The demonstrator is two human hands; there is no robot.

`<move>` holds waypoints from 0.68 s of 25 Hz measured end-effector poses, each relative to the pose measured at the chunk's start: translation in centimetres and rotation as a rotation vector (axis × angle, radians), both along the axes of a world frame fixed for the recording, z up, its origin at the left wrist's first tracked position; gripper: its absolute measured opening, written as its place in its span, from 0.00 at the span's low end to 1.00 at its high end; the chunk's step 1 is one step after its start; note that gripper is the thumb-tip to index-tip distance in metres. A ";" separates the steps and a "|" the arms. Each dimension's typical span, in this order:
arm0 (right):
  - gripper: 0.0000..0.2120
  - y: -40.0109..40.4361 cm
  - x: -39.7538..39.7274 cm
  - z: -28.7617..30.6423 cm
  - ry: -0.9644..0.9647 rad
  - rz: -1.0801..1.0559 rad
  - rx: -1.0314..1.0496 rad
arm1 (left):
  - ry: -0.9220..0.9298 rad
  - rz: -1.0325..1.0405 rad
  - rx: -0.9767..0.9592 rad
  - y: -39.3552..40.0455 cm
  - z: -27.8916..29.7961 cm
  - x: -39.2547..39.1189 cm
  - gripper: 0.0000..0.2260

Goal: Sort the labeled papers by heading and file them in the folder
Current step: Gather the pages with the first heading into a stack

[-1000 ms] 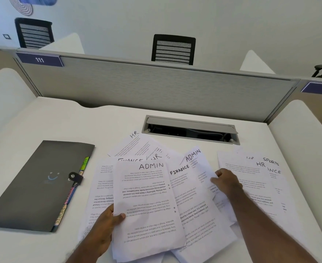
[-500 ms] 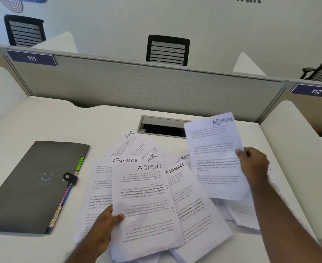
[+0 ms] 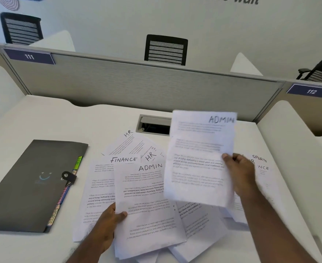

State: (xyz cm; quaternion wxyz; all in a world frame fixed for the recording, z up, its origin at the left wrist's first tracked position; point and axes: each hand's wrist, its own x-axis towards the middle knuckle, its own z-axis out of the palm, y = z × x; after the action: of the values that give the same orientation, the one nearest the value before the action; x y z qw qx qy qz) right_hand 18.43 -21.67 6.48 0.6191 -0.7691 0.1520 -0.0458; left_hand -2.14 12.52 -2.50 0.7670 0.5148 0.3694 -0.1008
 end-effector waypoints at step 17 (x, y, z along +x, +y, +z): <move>0.12 9.9 -7.4 -7.9 0.282 0.495 -0.315 | 0.021 -0.073 -0.095 -0.4 -0.6 -0.1 0.16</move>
State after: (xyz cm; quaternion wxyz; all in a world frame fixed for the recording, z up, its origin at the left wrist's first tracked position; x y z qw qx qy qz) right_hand 11.00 -11.82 -1.47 0.4577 -0.8679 0.0355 0.1899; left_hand -2.19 12.15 -3.06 0.7825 0.4900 0.3530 -0.1516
